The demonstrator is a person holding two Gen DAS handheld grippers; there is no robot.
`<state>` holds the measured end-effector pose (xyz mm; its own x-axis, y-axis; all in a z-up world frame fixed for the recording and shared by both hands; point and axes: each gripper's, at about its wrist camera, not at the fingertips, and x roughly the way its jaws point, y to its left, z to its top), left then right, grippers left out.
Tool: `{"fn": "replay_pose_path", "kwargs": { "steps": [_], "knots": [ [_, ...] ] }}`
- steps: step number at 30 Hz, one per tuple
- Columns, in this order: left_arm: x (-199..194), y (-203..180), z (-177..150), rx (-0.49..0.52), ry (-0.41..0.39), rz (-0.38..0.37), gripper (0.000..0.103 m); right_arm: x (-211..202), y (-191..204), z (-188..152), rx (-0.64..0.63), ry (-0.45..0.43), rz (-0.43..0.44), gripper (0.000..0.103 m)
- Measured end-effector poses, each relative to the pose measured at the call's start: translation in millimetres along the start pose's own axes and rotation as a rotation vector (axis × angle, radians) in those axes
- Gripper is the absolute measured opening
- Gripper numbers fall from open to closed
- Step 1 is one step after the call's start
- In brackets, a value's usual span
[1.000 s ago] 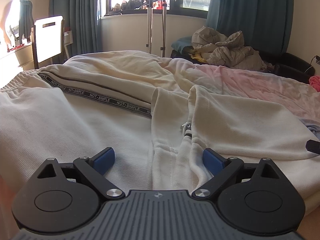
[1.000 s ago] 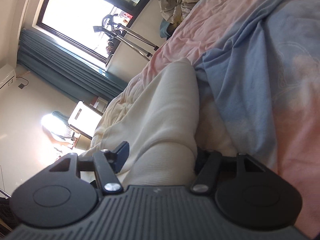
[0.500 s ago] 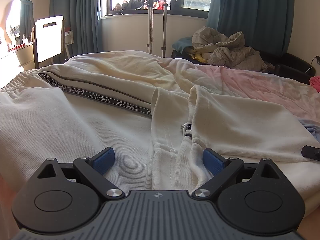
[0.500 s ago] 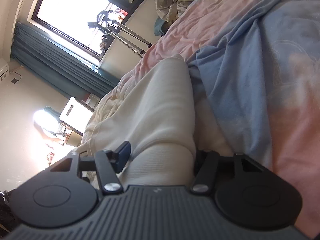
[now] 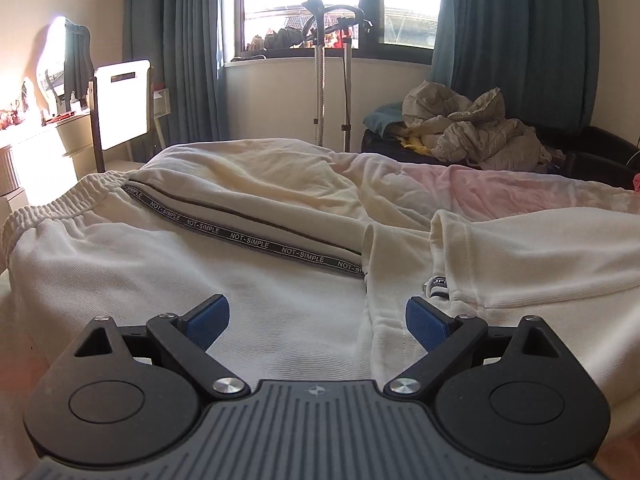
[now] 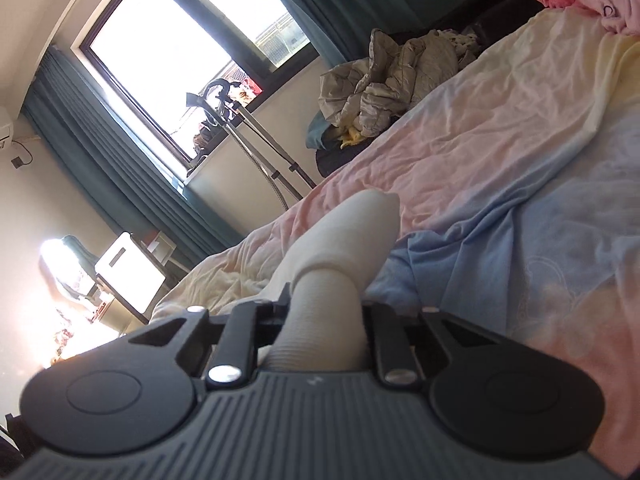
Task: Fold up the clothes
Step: 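Grasp the leg end with the right tool and fold it over the bundle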
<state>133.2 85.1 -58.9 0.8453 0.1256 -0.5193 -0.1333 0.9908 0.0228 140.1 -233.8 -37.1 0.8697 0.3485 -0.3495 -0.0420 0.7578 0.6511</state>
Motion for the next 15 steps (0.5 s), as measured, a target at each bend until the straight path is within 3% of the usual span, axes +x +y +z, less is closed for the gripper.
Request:
{"fn": "replay_pose_path", "kwargs": {
  "steps": [7, 15],
  "knots": [
    [6, -74, 0, 0.077, 0.031, -0.070, 0.096, -52, 10, 39, -0.077, -0.132, -0.021, 0.018],
    [3, -166, -8, 0.157, 0.022, -0.222, 0.096, -102, -8, 73, -0.119, -0.316, -0.089, 0.018]
  ]
}}
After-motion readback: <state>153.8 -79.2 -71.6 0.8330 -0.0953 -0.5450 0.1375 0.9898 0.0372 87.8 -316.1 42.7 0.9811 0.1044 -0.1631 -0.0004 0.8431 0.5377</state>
